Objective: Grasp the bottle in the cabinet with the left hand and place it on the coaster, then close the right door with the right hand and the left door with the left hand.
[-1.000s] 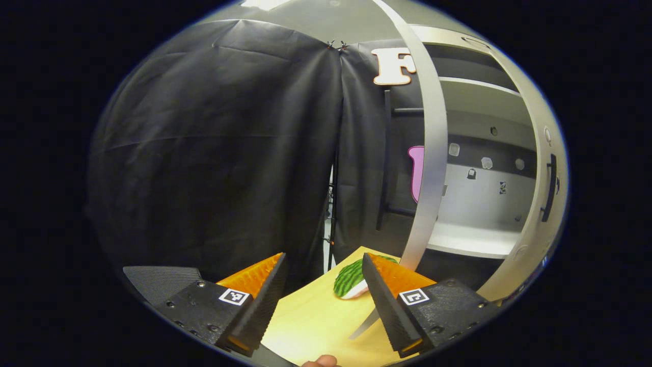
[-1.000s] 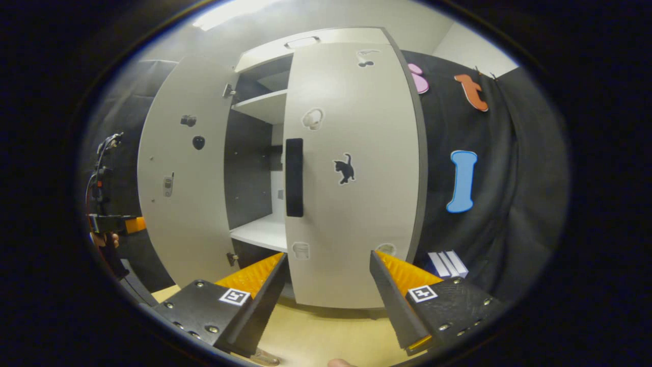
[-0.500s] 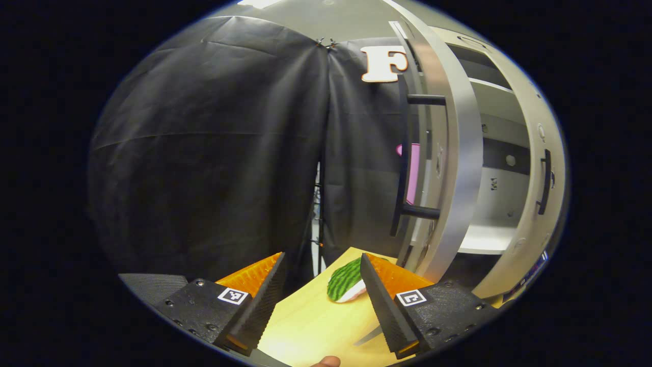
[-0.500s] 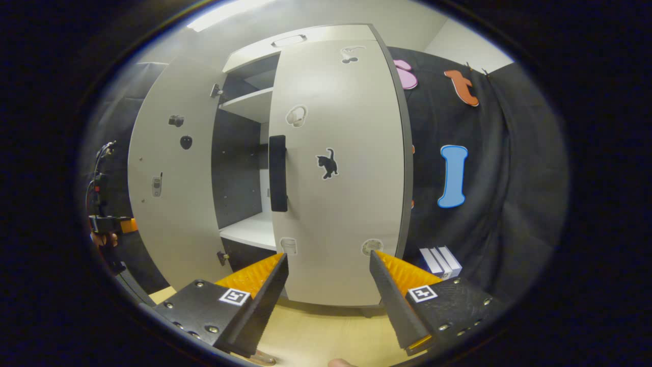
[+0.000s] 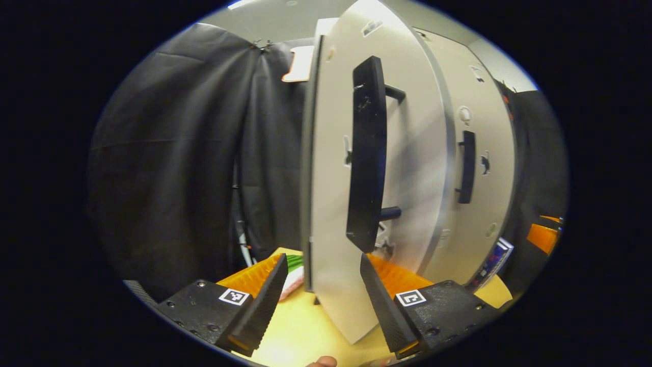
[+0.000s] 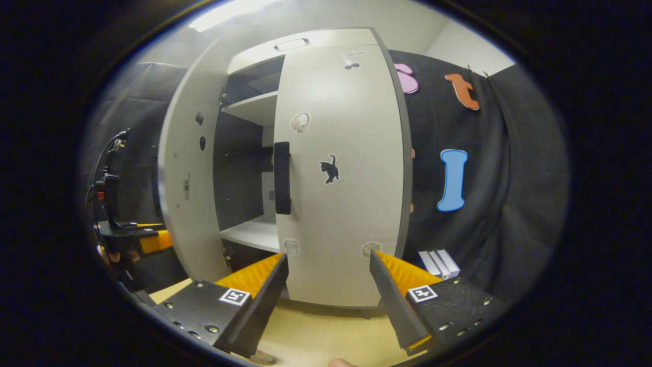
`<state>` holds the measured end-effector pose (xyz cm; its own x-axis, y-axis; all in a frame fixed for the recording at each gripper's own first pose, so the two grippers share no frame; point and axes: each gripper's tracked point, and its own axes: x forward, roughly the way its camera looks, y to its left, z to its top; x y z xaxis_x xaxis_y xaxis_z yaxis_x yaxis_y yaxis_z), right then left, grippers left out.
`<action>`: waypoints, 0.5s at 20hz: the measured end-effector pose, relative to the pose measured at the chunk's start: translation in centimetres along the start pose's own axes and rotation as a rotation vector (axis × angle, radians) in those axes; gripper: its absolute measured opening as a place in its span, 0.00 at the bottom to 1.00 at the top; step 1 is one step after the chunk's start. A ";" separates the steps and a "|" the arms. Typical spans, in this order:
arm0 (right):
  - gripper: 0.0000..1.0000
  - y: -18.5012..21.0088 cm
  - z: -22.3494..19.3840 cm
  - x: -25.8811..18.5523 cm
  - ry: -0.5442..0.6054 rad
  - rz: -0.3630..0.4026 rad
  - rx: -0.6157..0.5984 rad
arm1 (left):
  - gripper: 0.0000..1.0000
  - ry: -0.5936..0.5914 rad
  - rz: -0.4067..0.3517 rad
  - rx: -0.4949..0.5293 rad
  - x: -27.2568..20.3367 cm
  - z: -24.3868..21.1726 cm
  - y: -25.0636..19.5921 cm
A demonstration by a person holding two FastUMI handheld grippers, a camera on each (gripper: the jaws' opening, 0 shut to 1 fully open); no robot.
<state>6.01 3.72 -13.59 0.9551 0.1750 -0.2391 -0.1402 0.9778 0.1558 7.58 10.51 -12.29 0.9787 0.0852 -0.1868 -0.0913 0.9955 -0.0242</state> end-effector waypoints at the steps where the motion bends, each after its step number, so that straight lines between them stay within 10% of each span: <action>1: 0.97 -0.6 0.2 -0.4 -0.004 -0.016 0.007 | 0.89 0.005 -0.038 0.003 0.4 0.0 -1.8; 10: 0.97 -4.9 0.9 -4.3 -0.027 -0.141 0.033 | 0.91 -0.011 -0.229 -0.033 -1.3 1.2 -11.9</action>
<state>2.80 -1.97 -12.50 0.9714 0.0322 -0.2354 0.0046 0.9881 0.1540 7.62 -1.41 -10.53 0.9765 -0.1421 -0.1622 0.1275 0.9871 -0.0969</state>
